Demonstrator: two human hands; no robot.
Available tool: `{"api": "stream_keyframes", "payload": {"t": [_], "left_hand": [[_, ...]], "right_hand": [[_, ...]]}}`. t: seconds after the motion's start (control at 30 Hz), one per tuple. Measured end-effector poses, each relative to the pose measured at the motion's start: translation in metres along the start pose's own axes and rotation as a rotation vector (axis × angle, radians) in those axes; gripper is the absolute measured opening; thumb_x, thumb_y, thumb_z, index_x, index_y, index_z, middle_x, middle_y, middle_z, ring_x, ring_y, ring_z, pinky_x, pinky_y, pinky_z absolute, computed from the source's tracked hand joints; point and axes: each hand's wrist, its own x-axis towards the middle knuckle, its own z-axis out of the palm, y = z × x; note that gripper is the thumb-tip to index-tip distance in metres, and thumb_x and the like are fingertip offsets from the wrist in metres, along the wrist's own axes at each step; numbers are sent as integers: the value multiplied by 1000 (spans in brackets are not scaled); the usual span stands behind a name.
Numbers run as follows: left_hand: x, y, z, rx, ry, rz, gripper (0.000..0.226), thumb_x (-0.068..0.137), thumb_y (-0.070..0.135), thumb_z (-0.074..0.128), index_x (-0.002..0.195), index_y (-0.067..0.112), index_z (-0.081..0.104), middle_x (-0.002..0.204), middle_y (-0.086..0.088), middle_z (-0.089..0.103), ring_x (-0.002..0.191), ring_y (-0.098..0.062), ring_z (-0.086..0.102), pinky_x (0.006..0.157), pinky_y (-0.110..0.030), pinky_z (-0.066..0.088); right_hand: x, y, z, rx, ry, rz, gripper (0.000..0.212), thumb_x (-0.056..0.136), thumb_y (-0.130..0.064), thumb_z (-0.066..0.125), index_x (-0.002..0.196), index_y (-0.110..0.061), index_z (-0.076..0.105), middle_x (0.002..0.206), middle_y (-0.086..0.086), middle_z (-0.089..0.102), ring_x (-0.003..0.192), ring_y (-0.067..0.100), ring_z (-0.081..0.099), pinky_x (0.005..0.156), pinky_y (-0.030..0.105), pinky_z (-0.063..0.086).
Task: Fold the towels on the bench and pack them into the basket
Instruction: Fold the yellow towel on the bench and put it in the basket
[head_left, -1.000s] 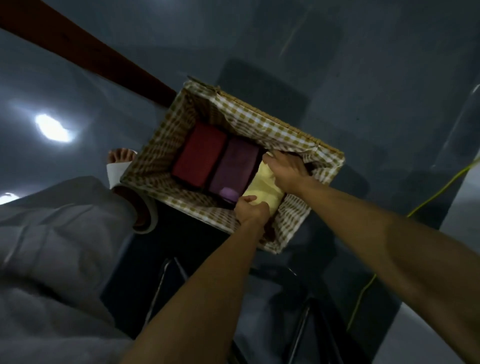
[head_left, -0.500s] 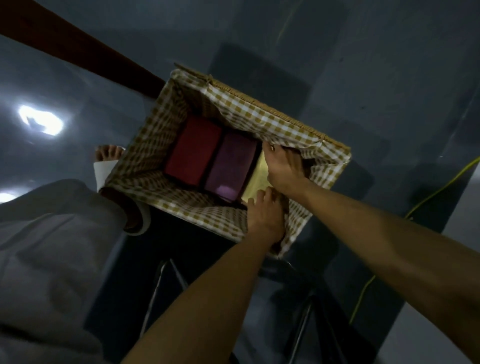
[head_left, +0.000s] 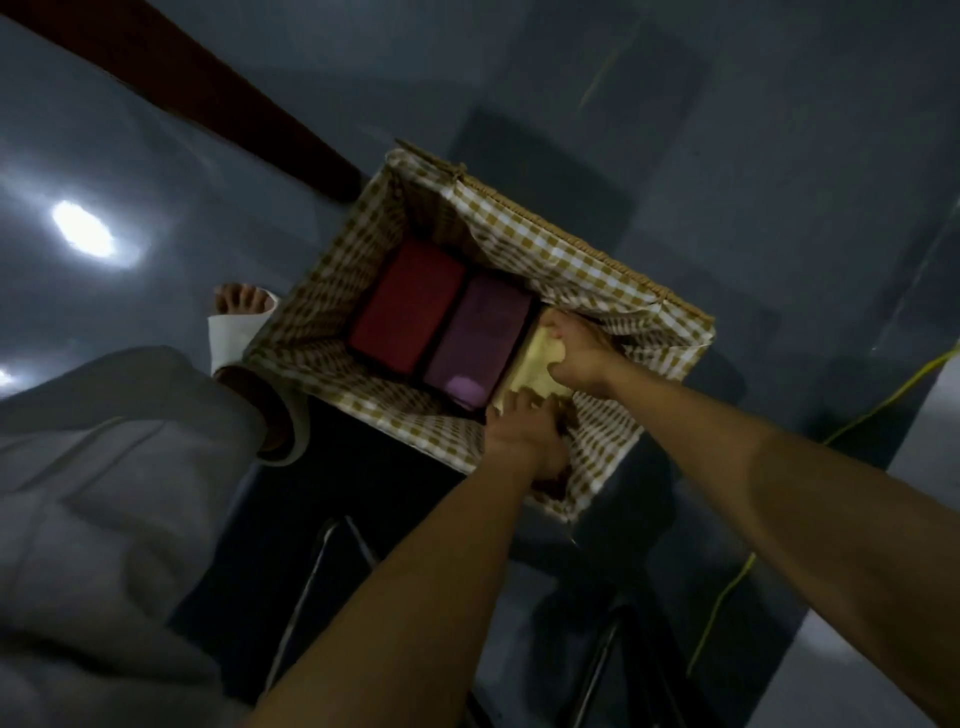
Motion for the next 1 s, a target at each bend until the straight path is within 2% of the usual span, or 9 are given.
{"api": "stream_keyframes", "payload": {"t": [0.07,0.13,0.27,0.4,0.6,0.77,1.0], "left_hand": [[-13,-8,-16,-11,152,18,70,99,41,48,161,21,23,165,-15,23,154,-38,17,121,-58,20],[-27,-27,-32,29,262,30,62,99,36,54,155,19,35,158,-13,36,147,-37,30,115,-54,31],[-59,-62,-57,23,383,-9,57,100,36,56,153,23,38,156,-8,40,141,-33,37,111,-52,36],[-96,-85,-83,29,495,-43,58,100,45,56,151,24,39,149,-7,45,136,-33,41,107,-51,37],[-164,-129,-120,-38,587,-96,52,101,44,54,147,24,41,143,-12,47,126,-38,49,102,-53,47],[-230,-151,-158,70,684,-130,42,103,39,48,140,19,49,137,-12,52,128,-36,47,103,-52,41],[-317,-195,-193,147,822,-180,50,103,25,49,152,18,40,145,-14,48,134,-36,40,106,-52,37]], "right_hand": [[-11,-5,0,-67,54,-20,78,84,-30,76,152,-25,38,157,4,37,144,26,37,115,42,39],[-23,-13,0,-119,126,-63,74,86,-43,74,149,-20,41,153,9,42,139,30,41,110,40,40],[-43,-30,-4,-165,138,-155,66,91,-44,69,145,-14,47,142,14,54,128,35,53,98,37,47],[-62,-63,-11,-251,137,-230,70,89,-46,71,148,-14,47,146,13,53,133,33,51,106,41,45],[-90,-150,-23,-392,250,-397,65,86,-58,58,139,-20,58,140,2,59,131,28,49,108,43,42],[-128,-237,-21,-464,321,-564,56,90,-47,67,137,-17,59,138,3,59,128,29,47,107,44,42],[-172,-344,-19,-551,389,-750,56,90,-46,69,136,-16,59,132,6,62,124,29,51,104,43,46]]}}
